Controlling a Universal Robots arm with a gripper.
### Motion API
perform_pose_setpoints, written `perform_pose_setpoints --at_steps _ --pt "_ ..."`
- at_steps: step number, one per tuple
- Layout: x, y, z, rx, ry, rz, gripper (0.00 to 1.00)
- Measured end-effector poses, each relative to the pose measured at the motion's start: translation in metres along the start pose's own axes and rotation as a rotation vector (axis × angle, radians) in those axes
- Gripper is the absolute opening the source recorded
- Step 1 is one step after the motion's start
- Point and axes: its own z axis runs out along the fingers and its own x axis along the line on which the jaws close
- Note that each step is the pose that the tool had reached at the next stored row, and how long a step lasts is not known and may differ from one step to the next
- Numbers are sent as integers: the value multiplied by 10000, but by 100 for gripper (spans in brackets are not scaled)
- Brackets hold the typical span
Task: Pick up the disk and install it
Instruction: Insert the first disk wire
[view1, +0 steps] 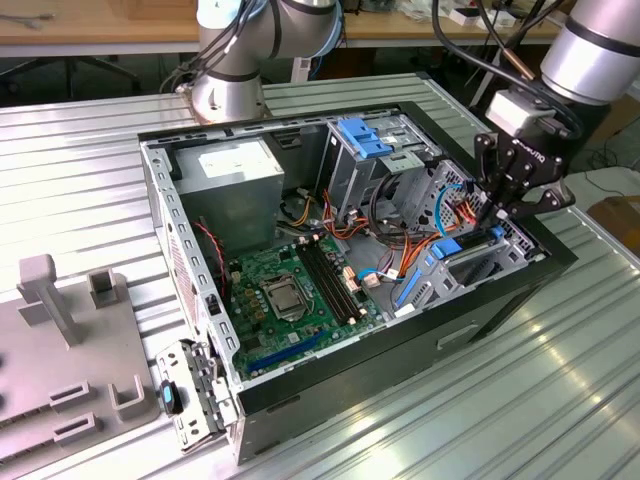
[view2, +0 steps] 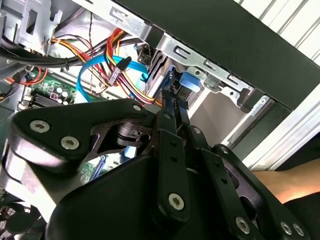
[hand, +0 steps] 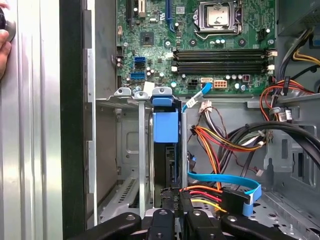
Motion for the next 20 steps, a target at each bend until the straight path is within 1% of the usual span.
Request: perform_pose_setpoints --at_steps 7,20 --pt "1 14 26 6 1 -15 16" --pt "11 13 29 6 0 -15 16"
